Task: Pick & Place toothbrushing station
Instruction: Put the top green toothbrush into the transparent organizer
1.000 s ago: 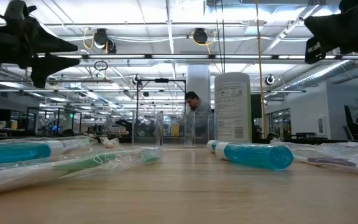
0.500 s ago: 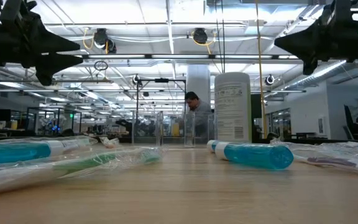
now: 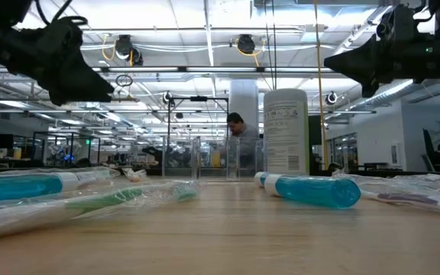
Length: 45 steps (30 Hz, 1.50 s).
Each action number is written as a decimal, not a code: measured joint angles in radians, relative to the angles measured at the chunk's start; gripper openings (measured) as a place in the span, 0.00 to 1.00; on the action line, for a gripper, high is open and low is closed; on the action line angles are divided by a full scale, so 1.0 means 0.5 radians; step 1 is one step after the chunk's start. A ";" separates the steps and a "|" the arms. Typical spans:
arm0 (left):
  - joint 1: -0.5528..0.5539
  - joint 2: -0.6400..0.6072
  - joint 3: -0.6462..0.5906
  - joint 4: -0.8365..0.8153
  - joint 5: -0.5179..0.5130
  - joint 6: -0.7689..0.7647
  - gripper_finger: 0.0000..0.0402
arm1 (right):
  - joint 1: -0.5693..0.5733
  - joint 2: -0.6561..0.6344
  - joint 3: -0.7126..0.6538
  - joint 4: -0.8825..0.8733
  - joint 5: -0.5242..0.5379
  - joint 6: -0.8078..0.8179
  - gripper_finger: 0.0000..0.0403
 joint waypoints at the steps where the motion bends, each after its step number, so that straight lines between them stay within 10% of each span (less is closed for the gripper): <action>1: 0.000 0.042 0.034 -0.063 -0.024 -0.026 0.47 | 0.000 0.002 0.000 -0.002 0.000 0.000 0.01; 24: 0.120 0.255 0.153 -0.809 0.026 -0.421 0.47 | 0.000 0.002 0.000 -0.002 -0.002 0.000 0.01; 45: 0.126 0.255 -0.145 -0.526 0.213 -0.517 0.47 | 0.000 0.002 0.000 -0.003 -0.002 0.000 0.01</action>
